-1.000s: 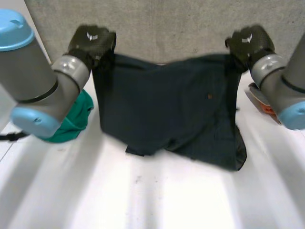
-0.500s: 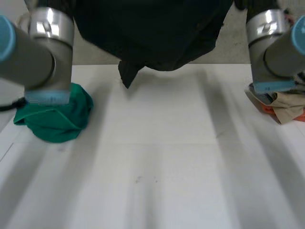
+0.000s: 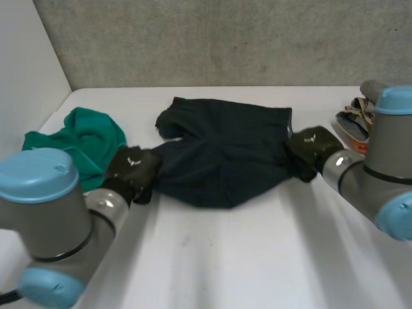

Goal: Fold the laundry.

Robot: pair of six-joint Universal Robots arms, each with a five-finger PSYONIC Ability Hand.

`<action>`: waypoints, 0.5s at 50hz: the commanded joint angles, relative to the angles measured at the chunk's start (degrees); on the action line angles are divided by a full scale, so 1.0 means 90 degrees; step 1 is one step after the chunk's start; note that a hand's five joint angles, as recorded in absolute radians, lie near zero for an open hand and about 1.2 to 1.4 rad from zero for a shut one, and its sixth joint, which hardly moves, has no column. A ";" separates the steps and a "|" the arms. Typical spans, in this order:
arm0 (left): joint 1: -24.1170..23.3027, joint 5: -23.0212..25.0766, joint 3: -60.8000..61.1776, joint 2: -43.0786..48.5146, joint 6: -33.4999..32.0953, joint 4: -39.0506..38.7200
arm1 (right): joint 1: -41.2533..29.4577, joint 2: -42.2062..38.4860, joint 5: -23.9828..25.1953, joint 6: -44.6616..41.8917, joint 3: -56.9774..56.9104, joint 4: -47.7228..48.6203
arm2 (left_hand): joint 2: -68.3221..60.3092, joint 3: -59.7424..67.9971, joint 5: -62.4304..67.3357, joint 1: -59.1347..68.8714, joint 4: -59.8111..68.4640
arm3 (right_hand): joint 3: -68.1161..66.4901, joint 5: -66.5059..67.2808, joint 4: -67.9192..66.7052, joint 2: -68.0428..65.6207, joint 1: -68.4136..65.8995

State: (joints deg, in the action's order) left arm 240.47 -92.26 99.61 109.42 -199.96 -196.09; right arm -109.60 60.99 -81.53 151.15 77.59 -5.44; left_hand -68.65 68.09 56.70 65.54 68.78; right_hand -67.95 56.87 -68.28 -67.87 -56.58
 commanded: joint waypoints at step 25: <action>-0.0909 -0.0012 -0.0549 -0.0988 -0.0253 0.3099 | 0.0703 0.2464 0.0787 -0.2782 0.2454 -0.2240 | -0.1261 0.1324 0.1477 0.1607 0.1247 | -0.1339 0.1459 -0.1302 -0.1348 -0.2603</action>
State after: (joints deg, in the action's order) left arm 231.66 -92.38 103.17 94.00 -200.85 -157.79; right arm -103.44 88.38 -76.27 122.71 102.85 -33.49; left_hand -68.64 68.09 56.70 65.54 68.92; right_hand -67.95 56.87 -68.28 -67.87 -56.58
